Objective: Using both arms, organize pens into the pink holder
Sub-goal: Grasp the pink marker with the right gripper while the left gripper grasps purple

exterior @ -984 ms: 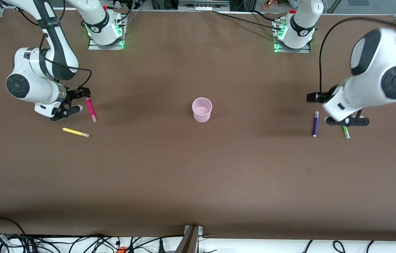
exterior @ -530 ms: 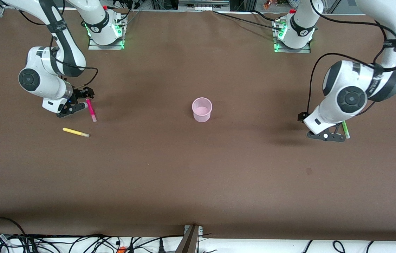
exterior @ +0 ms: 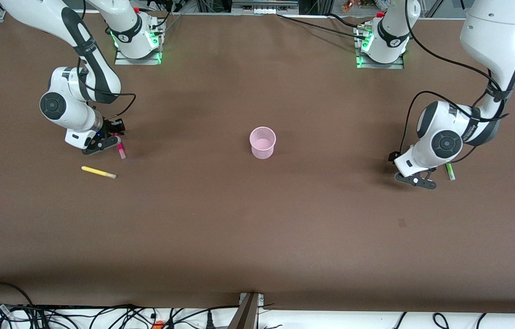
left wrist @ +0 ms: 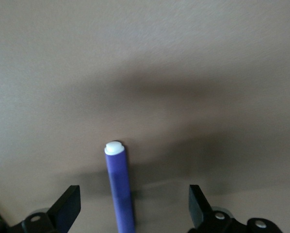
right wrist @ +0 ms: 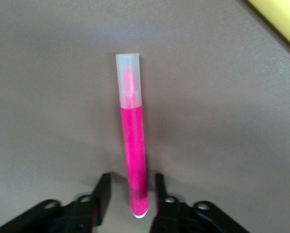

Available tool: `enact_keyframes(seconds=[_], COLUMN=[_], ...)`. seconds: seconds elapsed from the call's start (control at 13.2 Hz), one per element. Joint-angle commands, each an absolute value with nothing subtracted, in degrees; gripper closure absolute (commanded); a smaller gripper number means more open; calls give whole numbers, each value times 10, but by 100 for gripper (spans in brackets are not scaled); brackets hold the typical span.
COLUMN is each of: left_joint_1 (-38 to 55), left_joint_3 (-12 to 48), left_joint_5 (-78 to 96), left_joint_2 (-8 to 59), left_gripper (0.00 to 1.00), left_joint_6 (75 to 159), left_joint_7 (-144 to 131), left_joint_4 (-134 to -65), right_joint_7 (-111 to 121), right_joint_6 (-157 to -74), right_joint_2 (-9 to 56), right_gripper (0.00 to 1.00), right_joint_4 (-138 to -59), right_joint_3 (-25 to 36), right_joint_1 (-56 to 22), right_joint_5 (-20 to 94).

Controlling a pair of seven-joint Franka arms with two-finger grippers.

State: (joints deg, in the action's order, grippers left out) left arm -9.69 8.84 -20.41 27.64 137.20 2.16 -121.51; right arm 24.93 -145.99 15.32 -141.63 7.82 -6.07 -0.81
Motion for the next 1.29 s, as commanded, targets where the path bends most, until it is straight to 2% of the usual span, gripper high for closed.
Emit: enact_keyframes(seconds=[0.0,0.08,0.15,0.23,0.61,0.83,0.98,1.21], left_joint_1=[-100,-103,-106,-109,-107,-109,-109,-110], left_joint_3=[95,95,95,95,107,154,170,173], left_joint_5=[-216,-216,-216,-216,-215,-194,-158,-55], left_joint_2=[278,279,285,285,270,239,236,243], left_gripper=[38,59,91,100,100,100,100,100], left_joint_6=[1372,1372,1372,1370,1348,1236,1154,1072], left_joint_7=[36,37,46,50,52,55,68,184], left_joint_4=[-1208,-1208,-1208,-1208,-1202,-1161,-1107,-1026], right_joint_7=[282,282,281,279,279,279,271,154], right_joint_6=[-1474,-1474,-1473,-1471,-1461,-1445,-1362,-1145], right_joint_2=[153,154,152,148,88,47,33,48], right_gripper=[65,81,100,100,100,100,100,100], right_joint_4=[-1419,-1419,-1418,-1417,-1412,-1402,-1354,-1196], right_joint_3=[90,91,91,91,62,12,-22,-68], right_joint_1=[-55,-55,-55,-55,-77,-80,-82,-113], right_joint_5=[-10,-10,-10,-10,-16,-18,-22,-103])
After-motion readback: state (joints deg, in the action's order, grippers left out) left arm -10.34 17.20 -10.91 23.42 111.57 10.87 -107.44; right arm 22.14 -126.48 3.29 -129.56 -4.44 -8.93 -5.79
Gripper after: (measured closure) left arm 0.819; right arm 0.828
